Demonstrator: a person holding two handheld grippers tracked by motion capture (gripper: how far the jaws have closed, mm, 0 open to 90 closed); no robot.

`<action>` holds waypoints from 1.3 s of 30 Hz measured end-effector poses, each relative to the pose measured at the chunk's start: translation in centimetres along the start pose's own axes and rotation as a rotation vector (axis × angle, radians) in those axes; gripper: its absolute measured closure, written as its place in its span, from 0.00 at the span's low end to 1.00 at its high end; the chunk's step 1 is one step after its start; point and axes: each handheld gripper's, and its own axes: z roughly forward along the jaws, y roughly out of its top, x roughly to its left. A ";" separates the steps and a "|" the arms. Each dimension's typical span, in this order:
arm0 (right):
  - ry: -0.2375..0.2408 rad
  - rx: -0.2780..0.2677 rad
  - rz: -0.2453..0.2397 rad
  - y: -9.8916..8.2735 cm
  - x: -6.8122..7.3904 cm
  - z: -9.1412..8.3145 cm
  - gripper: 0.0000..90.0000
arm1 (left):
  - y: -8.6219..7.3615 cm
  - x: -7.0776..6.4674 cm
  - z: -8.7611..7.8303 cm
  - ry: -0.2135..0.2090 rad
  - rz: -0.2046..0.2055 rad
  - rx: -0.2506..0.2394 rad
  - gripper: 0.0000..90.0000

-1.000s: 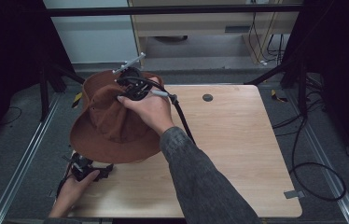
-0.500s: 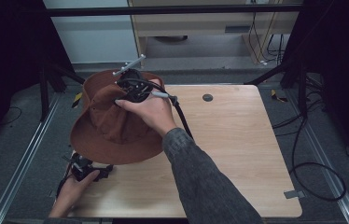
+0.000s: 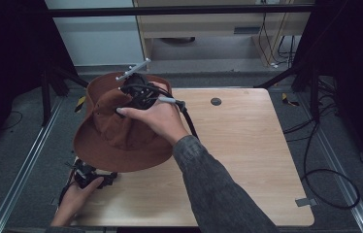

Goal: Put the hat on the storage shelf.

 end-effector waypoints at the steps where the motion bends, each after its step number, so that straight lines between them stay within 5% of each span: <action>1: -0.004 -0.002 0.000 -0.1 0.0 -0.2 0.30 | 0.0 0.0 0.0 0.000 0.000 0.000 0.00; 13: -0.002 -0.008 0.029 -2.4 -0.8 -3.4 0.22 | 0.0 0.0 0.0 0.000 0.000 -0.001 0.00; 23: -0.048 -0.067 0.106 -5.6 -2.9 -6.7 0.16 | 0.0 0.0 0.1 0.004 -0.002 -0.009 0.00; 39: -0.106 -0.115 0.137 -10.7 -4.7 -11.1 0.09 | -0.1 0.0 0.0 0.001 0.002 0.000 0.00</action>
